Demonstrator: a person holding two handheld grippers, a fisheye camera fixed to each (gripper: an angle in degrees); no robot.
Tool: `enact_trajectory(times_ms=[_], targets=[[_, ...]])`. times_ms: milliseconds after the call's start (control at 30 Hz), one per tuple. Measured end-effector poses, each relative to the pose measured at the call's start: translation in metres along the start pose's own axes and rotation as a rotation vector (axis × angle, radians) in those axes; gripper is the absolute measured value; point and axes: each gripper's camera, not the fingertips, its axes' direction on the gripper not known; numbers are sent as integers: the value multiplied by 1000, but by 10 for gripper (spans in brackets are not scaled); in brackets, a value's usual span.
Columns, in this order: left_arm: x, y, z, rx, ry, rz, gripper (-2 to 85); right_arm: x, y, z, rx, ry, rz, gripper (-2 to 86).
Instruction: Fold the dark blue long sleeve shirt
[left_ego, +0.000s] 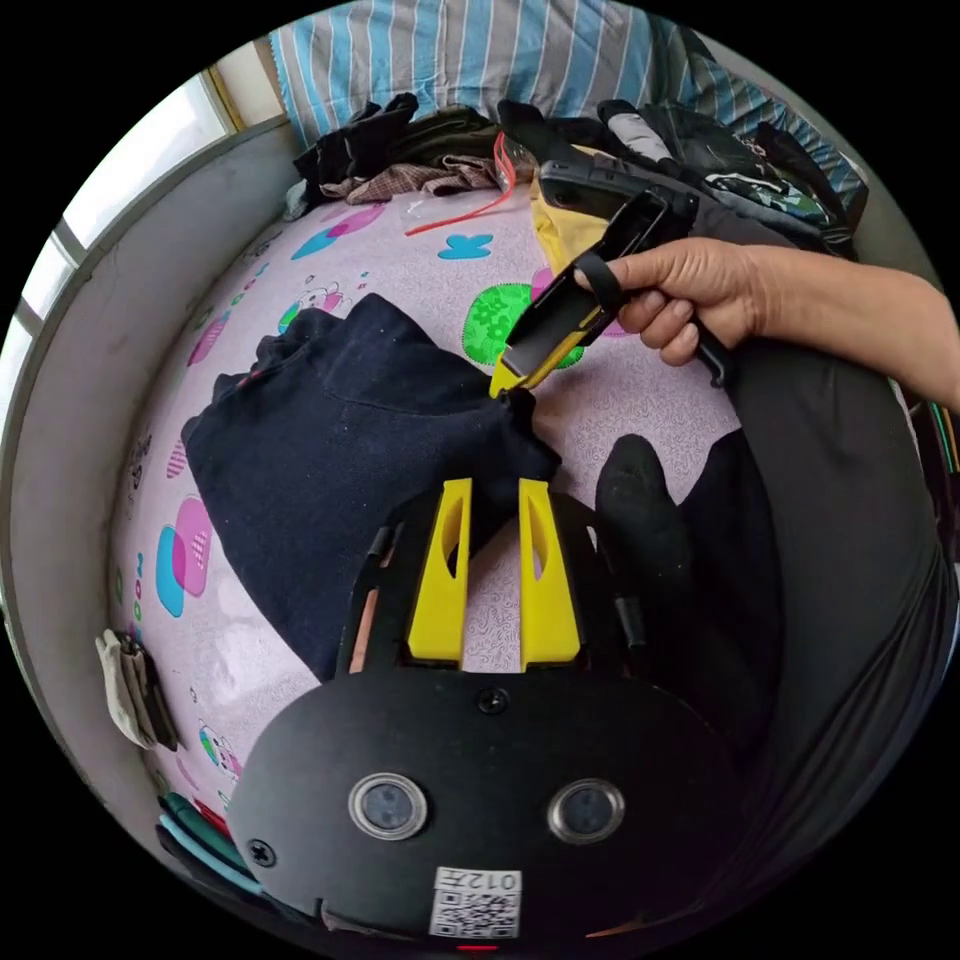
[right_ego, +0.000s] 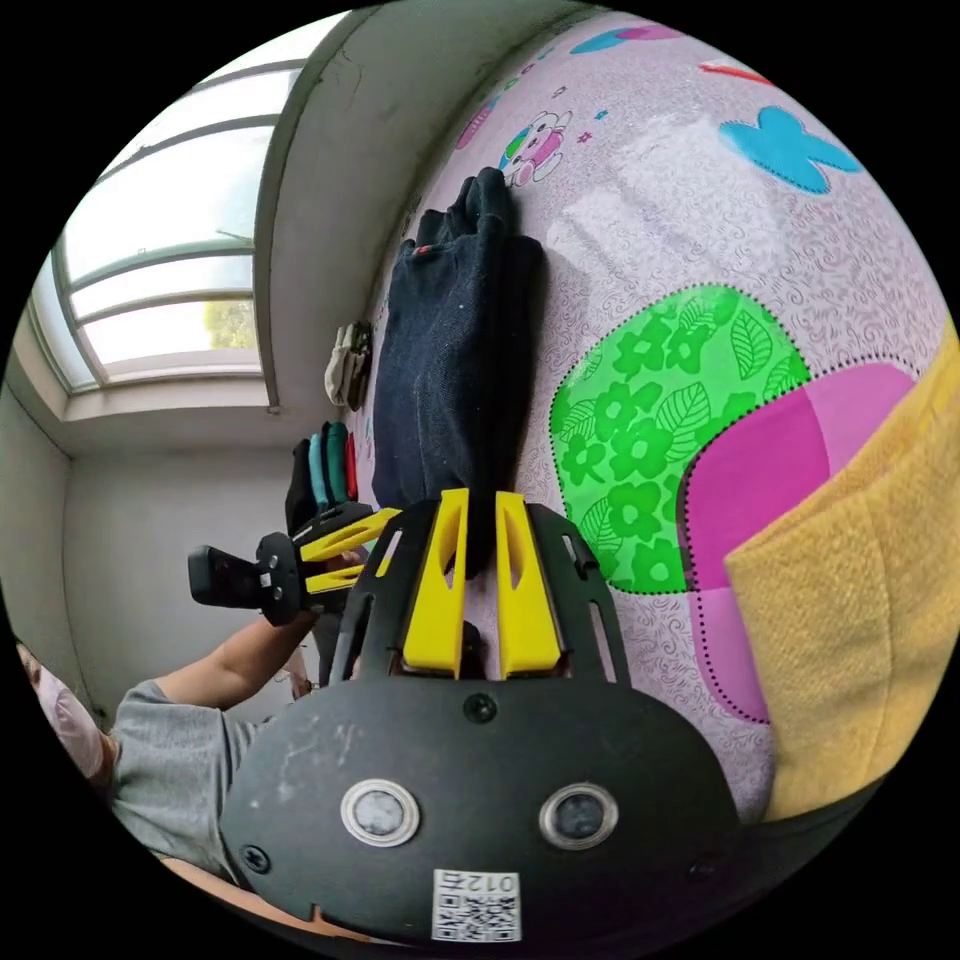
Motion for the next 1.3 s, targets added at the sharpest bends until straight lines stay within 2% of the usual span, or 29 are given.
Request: enact_trajectory(times_ms=[133, 233, 467, 633, 767, 933, 1100, 1300], targets=[[41, 6, -21, 33, -84, 62, 96, -3, 10, -12, 16, -53, 38, 133], [65, 6, -17, 8, -119, 82, 101, -12, 5, -9, -5, -59, 23, 140], [113, -3, -25, 47, -180, 95, 110, -25, -10, -7, 0, -91, 99, 61], [152, -2, -41, 93, -267, 93, 138, -34, -5, -24, 46, -188, 218, 58], [172, 1, -57, 133, -250, 38, 161, -44, -7, -27, 69, -224, 286, 57], [206, 3, -54, 123, -426, -34, 175, -68, -7, -29, 89, -216, 311, 56], [220, 3, -38, 81, -491, -36, 163, -81, -6, -30, 129, -234, 349, 54], [222, 8, -25, 43, -576, -40, 87, -86, 1, -24, 167, -211, 340, 58]])
